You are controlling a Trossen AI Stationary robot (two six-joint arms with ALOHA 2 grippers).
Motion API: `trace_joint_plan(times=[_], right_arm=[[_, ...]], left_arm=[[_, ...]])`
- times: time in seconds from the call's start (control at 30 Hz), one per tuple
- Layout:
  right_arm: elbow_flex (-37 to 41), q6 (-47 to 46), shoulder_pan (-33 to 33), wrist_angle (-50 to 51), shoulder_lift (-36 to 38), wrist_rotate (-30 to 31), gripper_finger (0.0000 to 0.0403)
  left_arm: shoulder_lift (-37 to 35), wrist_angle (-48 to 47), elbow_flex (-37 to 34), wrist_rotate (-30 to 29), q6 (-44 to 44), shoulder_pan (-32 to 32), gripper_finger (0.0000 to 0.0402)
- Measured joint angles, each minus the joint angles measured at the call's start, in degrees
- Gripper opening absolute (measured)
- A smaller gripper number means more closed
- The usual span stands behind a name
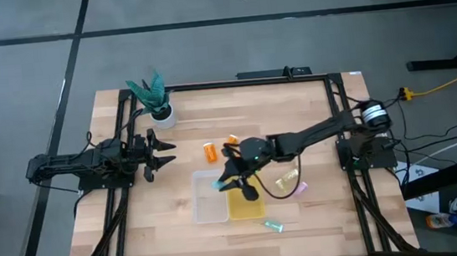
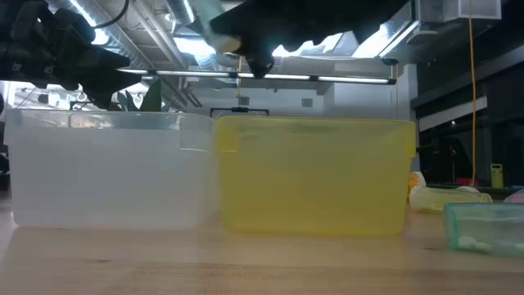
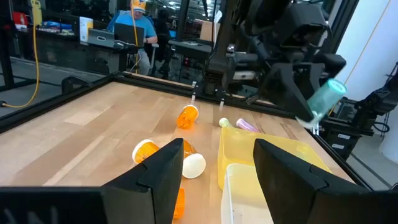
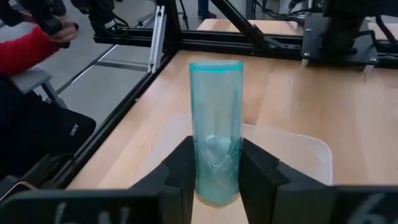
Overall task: Pick and place medicine bottles into bin by pill shape (circle, oval)
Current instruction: Put the blue tablet bottle into the transparent bin, then put the yellow tablet bottle into the transparent bin
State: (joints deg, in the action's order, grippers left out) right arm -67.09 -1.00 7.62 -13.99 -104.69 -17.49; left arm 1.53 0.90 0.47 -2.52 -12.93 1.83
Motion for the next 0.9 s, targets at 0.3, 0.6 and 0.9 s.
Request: trace_joint_plan(times=[0.3,0.6,0.9], right_arm=[[-1.7,-0.1,0.0,0.0,-2.5,-0.1,0.0173],[-1.7,-0.5,-0.3,0.2,-2.3,0.3,0.0203],[-1.7,-7.8,-1.1,32.8,11.1,21.3,0.0180]], left_arm=[[0.0,0.0,0.0,0.0,0.0,0.0,0.0190],[0.0,0.0,0.0,0.0,0.0,0.0,0.0190],[0.0,0.0,0.0,0.0,-0.1,0.0,0.0190]])
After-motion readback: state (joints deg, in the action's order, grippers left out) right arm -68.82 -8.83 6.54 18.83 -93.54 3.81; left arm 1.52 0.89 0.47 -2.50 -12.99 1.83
